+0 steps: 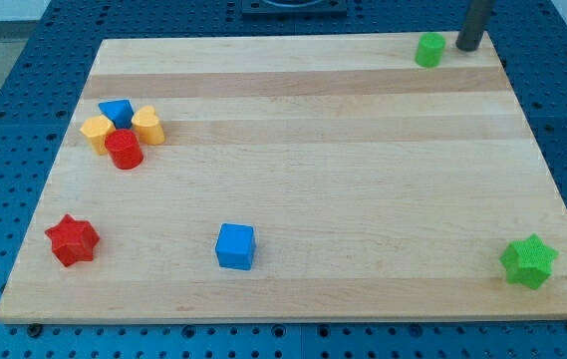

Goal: Slide the green circle down and slightly left

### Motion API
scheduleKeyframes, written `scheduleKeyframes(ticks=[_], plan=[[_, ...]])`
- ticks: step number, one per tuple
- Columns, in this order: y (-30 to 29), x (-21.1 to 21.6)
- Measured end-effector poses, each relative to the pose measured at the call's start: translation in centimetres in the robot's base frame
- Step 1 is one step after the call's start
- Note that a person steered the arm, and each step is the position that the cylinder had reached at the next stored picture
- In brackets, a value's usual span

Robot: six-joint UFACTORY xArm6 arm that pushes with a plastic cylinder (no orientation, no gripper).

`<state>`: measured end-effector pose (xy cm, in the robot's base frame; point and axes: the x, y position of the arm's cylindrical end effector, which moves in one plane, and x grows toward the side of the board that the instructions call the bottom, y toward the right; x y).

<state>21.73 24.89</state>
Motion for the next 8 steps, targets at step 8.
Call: scheduleKeyframes(ticks=[8], plan=[[-13.0,6.5]])
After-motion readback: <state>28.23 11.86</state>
